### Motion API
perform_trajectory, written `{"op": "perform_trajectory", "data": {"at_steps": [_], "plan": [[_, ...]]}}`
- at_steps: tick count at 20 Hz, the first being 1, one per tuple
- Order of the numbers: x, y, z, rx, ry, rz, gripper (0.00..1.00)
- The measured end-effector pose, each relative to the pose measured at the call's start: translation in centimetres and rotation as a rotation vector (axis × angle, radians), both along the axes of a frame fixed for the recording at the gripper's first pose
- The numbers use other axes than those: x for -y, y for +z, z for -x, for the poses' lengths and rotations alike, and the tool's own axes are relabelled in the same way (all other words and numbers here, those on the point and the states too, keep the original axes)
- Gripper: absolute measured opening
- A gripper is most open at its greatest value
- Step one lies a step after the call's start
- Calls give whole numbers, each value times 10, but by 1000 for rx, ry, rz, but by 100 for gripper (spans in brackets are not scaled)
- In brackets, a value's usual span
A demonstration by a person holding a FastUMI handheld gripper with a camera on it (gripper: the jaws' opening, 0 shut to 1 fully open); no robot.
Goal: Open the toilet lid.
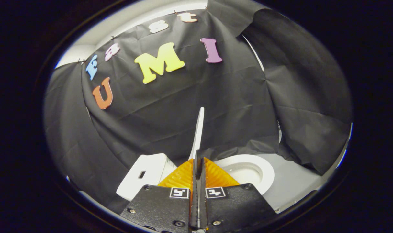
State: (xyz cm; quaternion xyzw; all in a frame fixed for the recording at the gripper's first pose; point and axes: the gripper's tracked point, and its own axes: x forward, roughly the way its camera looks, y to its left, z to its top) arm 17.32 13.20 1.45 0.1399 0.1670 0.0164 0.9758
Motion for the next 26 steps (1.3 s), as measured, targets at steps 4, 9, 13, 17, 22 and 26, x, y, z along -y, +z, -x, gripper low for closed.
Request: {"op": "perform_trajectory", "data": {"at_steps": [4, 9, 13, 17, 22, 26], "plan": [[-22, 9, 2, 17, 8, 60, 6], [-57, 17, 3, 35, 28, 110, 6], [-86, 21, 4, 51, 58, 142, 6], [-115, 24, 3, 58, 79, 181, 6], [-146, 23, 3, 65, 112, 210, 6], [-172, 21, 4, 73, 126, 221, 6]]}}
